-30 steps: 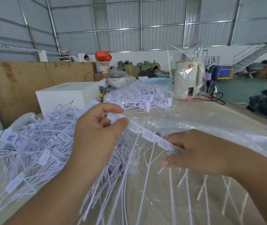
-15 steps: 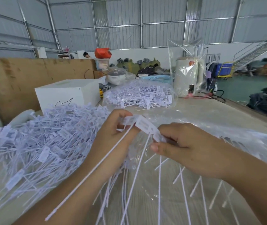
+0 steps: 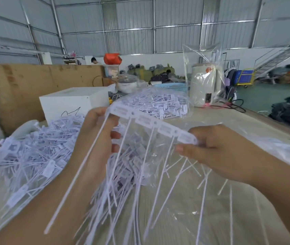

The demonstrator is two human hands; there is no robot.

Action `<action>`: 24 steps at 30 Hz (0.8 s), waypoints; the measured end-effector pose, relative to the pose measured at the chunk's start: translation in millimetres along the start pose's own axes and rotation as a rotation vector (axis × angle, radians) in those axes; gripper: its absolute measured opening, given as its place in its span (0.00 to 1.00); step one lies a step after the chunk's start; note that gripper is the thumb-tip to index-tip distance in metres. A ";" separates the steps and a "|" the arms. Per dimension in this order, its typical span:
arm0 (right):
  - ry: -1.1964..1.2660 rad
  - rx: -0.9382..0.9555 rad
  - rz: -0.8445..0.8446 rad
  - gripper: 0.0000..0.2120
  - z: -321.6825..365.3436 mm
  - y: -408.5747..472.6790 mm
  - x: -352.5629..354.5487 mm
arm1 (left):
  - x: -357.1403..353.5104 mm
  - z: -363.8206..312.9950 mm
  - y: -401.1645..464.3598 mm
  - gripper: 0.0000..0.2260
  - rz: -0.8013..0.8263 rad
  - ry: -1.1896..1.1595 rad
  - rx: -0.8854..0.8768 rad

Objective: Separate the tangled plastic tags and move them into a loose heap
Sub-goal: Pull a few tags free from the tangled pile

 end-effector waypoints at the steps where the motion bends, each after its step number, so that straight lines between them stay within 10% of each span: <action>1: -0.060 0.018 -0.028 0.30 4.5 0.2 3.4 | 4.6 -5.3 0.2 0.06 -0.022 0.100 -0.082; 8: -0.343 0.190 -0.301 0.21 40.6 -7.3 27.7 | -9.9 -23.6 -16.1 0.22 -0.071 0.564 -0.404; 13: -0.350 0.369 -0.613 0.16 73.8 -28.5 53.6 | -14.1 -8.3 -1.8 0.18 -0.037 0.820 -0.307; 24: -0.599 0.072 -0.103 0.17 28.2 -1.1 20.3 | -10.4 15.6 -8.3 0.11 0.024 -0.085 0.206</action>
Point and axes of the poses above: each hand's wrist, its own y-axis towards the middle knuckle, its own x-axis out of the back of the hand, z = x × y, the point moved 10 cm from there along y, towards the middle knuckle, and after that the axes turned 11 degrees about x, right-handed, at the moved point
